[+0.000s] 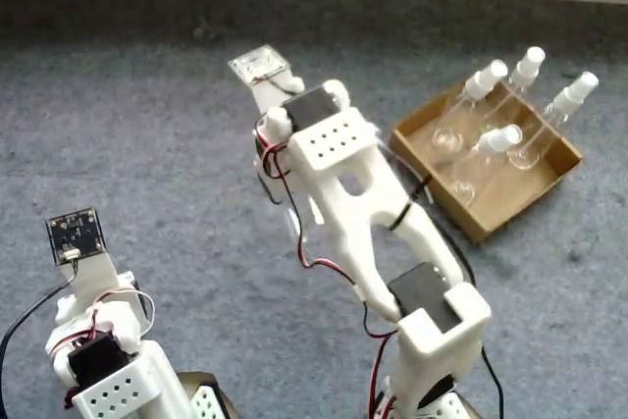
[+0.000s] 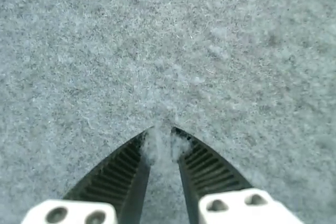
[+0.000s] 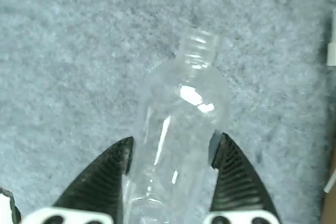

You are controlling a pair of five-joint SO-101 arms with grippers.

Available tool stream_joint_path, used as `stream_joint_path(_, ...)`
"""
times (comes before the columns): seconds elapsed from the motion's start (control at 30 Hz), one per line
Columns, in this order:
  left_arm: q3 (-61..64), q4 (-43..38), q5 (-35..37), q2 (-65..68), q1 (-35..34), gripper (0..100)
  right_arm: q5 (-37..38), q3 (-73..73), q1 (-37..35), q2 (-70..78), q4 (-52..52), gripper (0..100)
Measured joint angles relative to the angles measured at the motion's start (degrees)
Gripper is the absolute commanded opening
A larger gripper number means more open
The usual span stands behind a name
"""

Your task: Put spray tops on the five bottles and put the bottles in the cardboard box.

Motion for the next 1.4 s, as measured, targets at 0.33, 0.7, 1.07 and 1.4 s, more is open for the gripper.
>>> stream_joint_path(0.33,1.0,-0.4,0.0,0.0,0.1,0,13.0,0.0,8.1,-12.5,7.7,5.3)
stream_joint_path(0.7,1.1,-0.5,0.0,0.0,0.2,0,20.8,15.3,12.5,-26.6,8.3,5.3)
stream_joint_path(1.07,1.1,-0.5,0.0,0.0,0.2,0,25.6,50.3,12.7,-49.8,-7.6,5.4)
stream_joint_path(1.4,1.1,-0.5,0.0,0.0,0.2,0,25.8,72.5,16.3,-53.5,-25.4,5.5)
